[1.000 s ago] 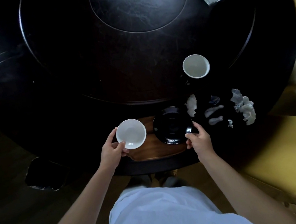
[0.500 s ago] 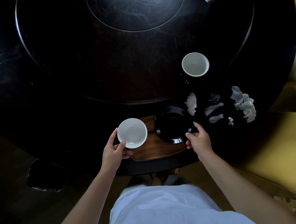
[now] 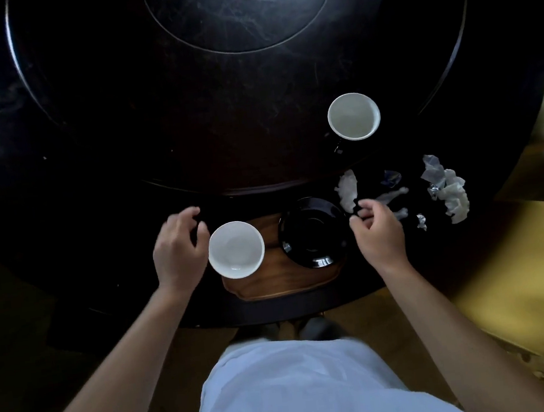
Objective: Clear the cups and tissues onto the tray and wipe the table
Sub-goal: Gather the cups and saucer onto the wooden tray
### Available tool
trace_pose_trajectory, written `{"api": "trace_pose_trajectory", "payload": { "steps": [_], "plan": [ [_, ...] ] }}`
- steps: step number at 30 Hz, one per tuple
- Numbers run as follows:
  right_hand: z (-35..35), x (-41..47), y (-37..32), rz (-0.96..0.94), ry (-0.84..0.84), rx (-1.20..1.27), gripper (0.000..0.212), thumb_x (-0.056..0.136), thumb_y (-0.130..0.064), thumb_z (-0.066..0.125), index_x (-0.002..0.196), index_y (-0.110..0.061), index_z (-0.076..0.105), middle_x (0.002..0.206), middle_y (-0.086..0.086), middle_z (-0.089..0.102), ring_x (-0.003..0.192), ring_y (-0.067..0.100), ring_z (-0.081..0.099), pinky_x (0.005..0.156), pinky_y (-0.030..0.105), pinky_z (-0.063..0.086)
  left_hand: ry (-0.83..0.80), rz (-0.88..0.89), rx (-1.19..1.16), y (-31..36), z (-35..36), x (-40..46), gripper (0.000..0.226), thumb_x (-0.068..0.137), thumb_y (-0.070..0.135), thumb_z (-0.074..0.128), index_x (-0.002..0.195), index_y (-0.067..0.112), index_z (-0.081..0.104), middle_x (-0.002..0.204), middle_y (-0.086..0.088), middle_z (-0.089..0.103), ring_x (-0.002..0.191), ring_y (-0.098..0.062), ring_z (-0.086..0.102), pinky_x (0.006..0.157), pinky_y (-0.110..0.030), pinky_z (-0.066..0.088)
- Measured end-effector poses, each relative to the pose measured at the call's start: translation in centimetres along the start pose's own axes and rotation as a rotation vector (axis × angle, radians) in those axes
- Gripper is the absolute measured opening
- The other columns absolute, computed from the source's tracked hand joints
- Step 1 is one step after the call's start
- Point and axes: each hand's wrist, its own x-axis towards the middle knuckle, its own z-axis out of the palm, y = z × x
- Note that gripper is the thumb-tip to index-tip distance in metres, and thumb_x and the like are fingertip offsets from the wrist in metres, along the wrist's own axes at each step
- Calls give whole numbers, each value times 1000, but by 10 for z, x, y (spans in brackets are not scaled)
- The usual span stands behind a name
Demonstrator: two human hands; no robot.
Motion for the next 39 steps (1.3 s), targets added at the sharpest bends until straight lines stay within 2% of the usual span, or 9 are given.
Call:
{"api": "trace_pose_trajectory", "payload": {
  "steps": [3,6,7,9,11,13,21,29,39],
  "plan": [
    [-6,33,-27,-19,35,86,39,95,-32,62,131,-16,64,92,-12,65,81,5,63,81,31,49,-38,219,46,20,16,61,37,96,29,57,123,7,70,127,-15,66,121,-38,60,100,-49,45],
    [-1,66,-50,27,52,194,41,96,-34,62,131,-14,65,84,-12,68,94,22,70,95,41,53,-130,349,126,42,43,116,41,101,28,63,138,12,63,150,-15,54,147,-38,40,118,-52,31],
    [3,75,-54,51,50,240,40,96,-35,62,130,-14,66,84,-9,71,91,21,72,93,40,55,-168,377,157,48,53,133,45,103,32,61,144,15,59,156,-14,48,152,-38,32,122,-54,24],
    [10,83,-62,95,36,344,31,97,-39,60,119,-19,71,80,-5,74,68,9,71,66,29,58,-228,413,230,55,69,156,52,106,42,52,153,21,49,165,-12,37,158,-36,19,126,-55,14],
    [16,89,-66,153,5,466,23,99,-40,58,96,-23,72,76,-2,74,54,7,66,48,26,50,-277,429,317,55,86,173,58,106,51,43,158,26,40,170,-11,27,160,-35,11,127,-56,9],
    [19,93,-68,207,-46,577,23,102,-37,55,92,-23,70,80,5,76,57,13,68,46,27,50,-310,411,405,50,98,179,62,106,58,35,161,29,34,172,-11,21,160,-36,8,127,-58,7],
    [22,100,-67,278,-95,903,22,104,-30,56,100,-12,68,95,12,76,72,20,75,51,26,57,-293,378,379,36,110,183,64,104,64,32,161,34,31,173,-8,18,160,-34,7,127,-58,5],
    [36,101,-72,266,-33,1067,24,104,-25,57,90,-7,66,84,14,73,81,29,76,68,34,63,-249,370,313,30,115,183,62,103,64,37,158,36,37,172,-6,22,160,-33,10,127,-56,5],
    [32,19,-46,148,-111,1011,25,106,-13,52,90,-4,69,92,17,75,91,36,76,73,37,63,-275,369,300,29,112,186,63,103,64,35,160,36,34,173,-6,18,160,-32,6,127,-55,1]
  ]
}}
